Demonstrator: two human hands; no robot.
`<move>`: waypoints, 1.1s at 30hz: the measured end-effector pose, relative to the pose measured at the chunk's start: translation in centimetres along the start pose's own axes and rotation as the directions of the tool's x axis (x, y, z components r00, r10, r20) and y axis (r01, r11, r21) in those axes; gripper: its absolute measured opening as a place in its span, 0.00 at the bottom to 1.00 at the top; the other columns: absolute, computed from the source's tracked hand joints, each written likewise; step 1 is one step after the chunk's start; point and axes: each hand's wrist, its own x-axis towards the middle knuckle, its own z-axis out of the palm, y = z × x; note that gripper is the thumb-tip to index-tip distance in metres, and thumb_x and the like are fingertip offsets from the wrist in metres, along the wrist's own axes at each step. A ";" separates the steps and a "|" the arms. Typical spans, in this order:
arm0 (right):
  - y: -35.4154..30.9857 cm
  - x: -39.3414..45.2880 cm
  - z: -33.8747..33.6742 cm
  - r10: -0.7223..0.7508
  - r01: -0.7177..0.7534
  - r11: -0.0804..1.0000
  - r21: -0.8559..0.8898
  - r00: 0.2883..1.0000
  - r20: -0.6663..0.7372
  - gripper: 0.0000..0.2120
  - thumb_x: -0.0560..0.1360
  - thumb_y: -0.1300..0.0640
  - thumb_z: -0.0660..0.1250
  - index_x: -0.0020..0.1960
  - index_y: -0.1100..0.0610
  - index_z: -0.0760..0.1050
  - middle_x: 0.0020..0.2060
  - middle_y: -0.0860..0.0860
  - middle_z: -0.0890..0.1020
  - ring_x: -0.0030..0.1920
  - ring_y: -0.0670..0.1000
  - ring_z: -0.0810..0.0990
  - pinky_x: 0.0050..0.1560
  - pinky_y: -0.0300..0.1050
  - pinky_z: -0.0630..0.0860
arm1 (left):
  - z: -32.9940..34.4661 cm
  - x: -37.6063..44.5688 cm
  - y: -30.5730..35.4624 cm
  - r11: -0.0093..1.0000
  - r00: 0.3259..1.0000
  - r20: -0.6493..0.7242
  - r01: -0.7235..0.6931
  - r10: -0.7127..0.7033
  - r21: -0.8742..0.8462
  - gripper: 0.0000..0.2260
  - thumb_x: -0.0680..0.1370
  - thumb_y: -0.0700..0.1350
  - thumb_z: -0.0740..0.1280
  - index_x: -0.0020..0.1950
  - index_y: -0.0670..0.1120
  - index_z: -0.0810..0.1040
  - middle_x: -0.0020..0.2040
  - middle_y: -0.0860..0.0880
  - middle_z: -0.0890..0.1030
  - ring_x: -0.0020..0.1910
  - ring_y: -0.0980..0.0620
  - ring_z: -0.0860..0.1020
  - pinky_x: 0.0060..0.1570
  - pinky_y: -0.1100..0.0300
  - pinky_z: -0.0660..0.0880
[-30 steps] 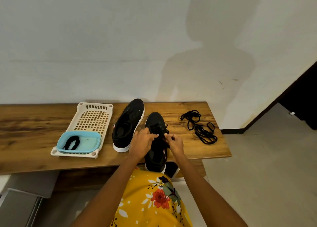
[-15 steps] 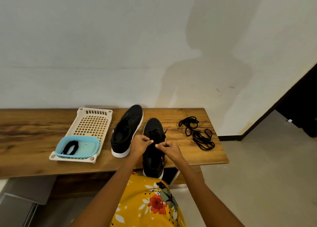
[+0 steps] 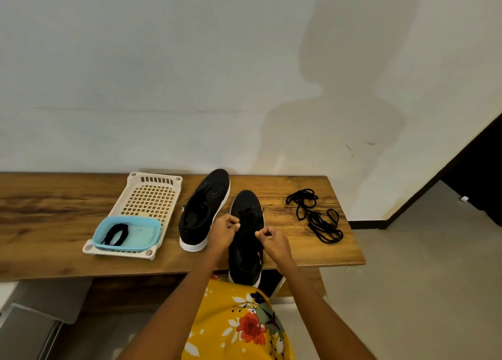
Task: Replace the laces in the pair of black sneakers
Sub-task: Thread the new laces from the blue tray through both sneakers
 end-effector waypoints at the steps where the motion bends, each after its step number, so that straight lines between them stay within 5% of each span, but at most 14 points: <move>1: 0.1 0.0 -0.1 -0.026 0.026 0.999 -0.026 1.000 0.017 0.06 0.77 0.56 0.66 0.44 0.58 0.77 0.40 0.51 0.81 0.44 0.51 0.80 0.45 0.48 0.75 | -0.1 0.2 0.1 1.000 0.999 0.036 -0.021 0.022 -0.006 0.08 0.79 0.43 0.63 0.56 0.44 0.78 0.53 0.45 0.81 0.51 0.49 0.79 0.52 0.53 0.76; 4: 0.2 0.0 -0.1 -0.067 0.070 0.994 -0.079 0.997 0.037 0.05 0.78 0.56 0.65 0.44 0.55 0.75 0.41 0.48 0.80 0.45 0.49 0.79 0.46 0.46 0.74 | -0.4 0.8 1.3 0.995 0.979 0.177 -0.101 0.096 0.017 0.14 0.82 0.47 0.56 0.61 0.45 0.77 0.58 0.49 0.79 0.56 0.49 0.77 0.53 0.58 0.72; 8: 0.5 -0.2 0.1 -0.087 0.089 0.991 -0.103 0.996 0.023 0.04 0.78 0.55 0.64 0.44 0.52 0.74 0.42 0.48 0.80 0.46 0.49 0.79 0.47 0.48 0.75 | -0.5 1.6 2.4 0.937 0.918 0.358 -0.263 0.171 0.228 0.13 0.79 0.49 0.63 0.60 0.47 0.79 0.59 0.50 0.79 0.59 0.52 0.75 0.52 0.62 0.68; 13: 0.7 -0.2 0.2 -0.104 0.106 0.984 -0.146 0.994 0.023 0.03 0.78 0.54 0.64 0.45 0.51 0.74 0.42 0.47 0.80 0.47 0.49 0.80 0.47 0.49 0.75 | -0.2 2.3 2.1 0.962 0.939 0.315 -0.200 0.134 0.186 0.07 0.76 0.47 0.68 0.50 0.45 0.79 0.45 0.50 0.79 0.47 0.53 0.76 0.39 0.66 0.69; 19: 0.6 -0.5 0.4 -0.112 0.112 0.985 -0.128 0.994 0.010 0.03 0.79 0.56 0.63 0.46 0.51 0.73 0.40 0.46 0.79 0.44 0.48 0.79 0.44 0.45 0.73 | -0.5 3.3 2.9 0.930 0.893 0.426 -0.270 0.145 0.248 0.15 0.82 0.46 0.55 0.64 0.45 0.75 0.62 0.46 0.77 0.62 0.49 0.73 0.60 0.56 0.68; 24: 0.9 -0.9 0.5 0.044 -0.034 0.979 0.203 0.998 -0.045 0.05 0.80 0.58 0.61 0.51 0.55 0.75 0.45 0.48 0.79 0.48 0.49 0.79 0.50 0.46 0.77 | -0.4 2.7 2.1 0.999 0.987 0.160 -0.022 0.027 -0.034 0.10 0.81 0.41 0.59 0.60 0.43 0.75 0.45 0.49 0.75 0.41 0.53 0.73 0.35 0.63 0.71; 29: 0.6 -2.0 0.4 0.160 -0.077 0.882 0.465 0.977 -0.143 0.07 0.79 0.54 0.64 0.55 0.55 0.74 0.49 0.51 0.79 0.50 0.49 0.79 0.51 0.47 0.79 | 0.3 -0.9 -0.8 0.984 0.996 0.083 -0.016 0.032 -0.177 0.12 0.77 0.43 0.66 0.60 0.41 0.75 0.47 0.49 0.76 0.52 0.48 0.77 0.48 0.61 0.72; 33: 0.3 -4.1 0.4 0.071 -0.042 0.963 0.265 0.992 -0.102 0.18 0.75 0.46 0.67 0.60 0.55 0.73 0.54 0.50 0.77 0.49 0.42 0.77 0.41 0.31 0.74 | 0.4 -3.2 -2.1 0.984 0.995 0.096 0.053 -0.037 -0.170 0.18 0.78 0.47 0.66 0.65 0.40 0.71 0.60 0.43 0.76 0.59 0.48 0.75 0.58 0.56 0.73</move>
